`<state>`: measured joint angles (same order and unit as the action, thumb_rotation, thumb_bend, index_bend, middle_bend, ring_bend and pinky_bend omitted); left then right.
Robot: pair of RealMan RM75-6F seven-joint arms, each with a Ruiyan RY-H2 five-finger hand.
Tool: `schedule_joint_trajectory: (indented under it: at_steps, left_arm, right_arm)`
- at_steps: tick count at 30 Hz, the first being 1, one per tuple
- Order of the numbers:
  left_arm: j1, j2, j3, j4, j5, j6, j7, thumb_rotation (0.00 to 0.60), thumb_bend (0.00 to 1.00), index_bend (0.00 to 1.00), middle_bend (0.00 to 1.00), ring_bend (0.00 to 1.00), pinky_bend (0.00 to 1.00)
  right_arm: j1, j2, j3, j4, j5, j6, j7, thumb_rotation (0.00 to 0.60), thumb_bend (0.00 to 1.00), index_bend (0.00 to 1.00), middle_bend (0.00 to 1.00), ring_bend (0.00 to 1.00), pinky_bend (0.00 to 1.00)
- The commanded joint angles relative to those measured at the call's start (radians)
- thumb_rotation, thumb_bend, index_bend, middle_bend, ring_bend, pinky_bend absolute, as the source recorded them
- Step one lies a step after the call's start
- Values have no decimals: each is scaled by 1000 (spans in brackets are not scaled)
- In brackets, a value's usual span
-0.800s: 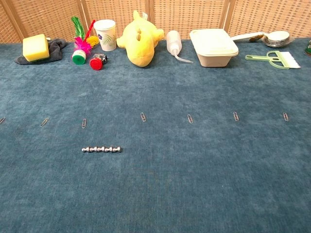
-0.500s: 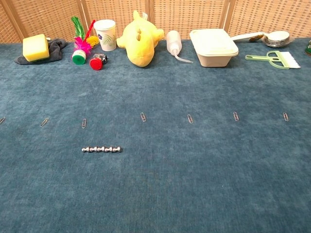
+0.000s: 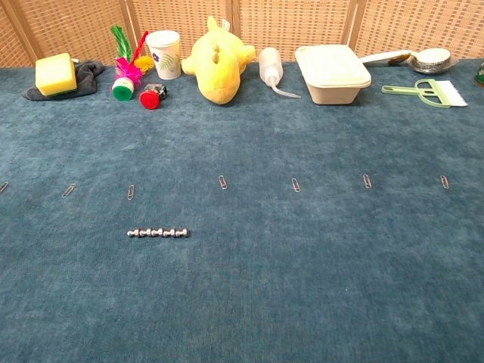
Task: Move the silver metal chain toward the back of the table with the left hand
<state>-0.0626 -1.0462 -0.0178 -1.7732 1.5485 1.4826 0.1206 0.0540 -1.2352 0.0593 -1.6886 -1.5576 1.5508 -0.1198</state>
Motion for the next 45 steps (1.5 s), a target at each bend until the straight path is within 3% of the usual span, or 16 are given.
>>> schedule_joint_trajectory:
  at_steps: [1,9,13,16,21,23,34,37,39,45]
  left_arm:
    - [-42,16,-17,-3,6,-47,-7,600,349,299,328,218,134]
    - [-185,45,-72,-8,19,-201,-30,600,349,299,331,235,143]
    - [-261,45,-95,-12,18,-288,-50,600,348,299,387,329,273]
    - [-305,35,-107,-15,22,-331,-40,600,338,299,523,470,414]
    - [-368,12,-119,-25,30,-389,-21,600,324,363,926,857,793]
    - [-386,-2,-120,-25,37,-402,11,600,325,397,969,914,846]
    - [-409,-89,-96,-63,-38,-434,272,599,328,377,972,920,849]
    - [-416,-105,-91,-70,-58,-442,320,546,328,374,972,920,849]
    - [-421,-113,-85,-80,-74,-457,327,498,368,375,972,920,849]
    - [-444,-134,-72,-99,-132,-500,371,430,560,394,972,924,849]
  right_arm:
    - [-2,0,2,1,4,2,2,600,442,148,147,120,166]
    - [-12,6,4,0,35,-2,-3,600,442,148,147,120,166]
    - [-13,6,6,-5,40,-2,-12,600,442,148,147,120,166]
    - [-12,5,8,-10,40,-1,-17,600,442,148,147,120,166]
    - [-18,7,7,-13,42,5,-21,600,442,148,147,123,166]
    - [-21,6,6,-10,44,7,-18,600,442,148,147,124,166]
    - [-15,9,10,5,44,-4,6,600,442,147,147,135,166]
    - [-14,7,10,11,47,-9,11,600,442,147,147,135,166]
    - [-15,5,10,15,49,-10,15,600,442,147,147,136,166]
    - [-19,1,8,32,54,-9,29,600,442,148,147,138,166]
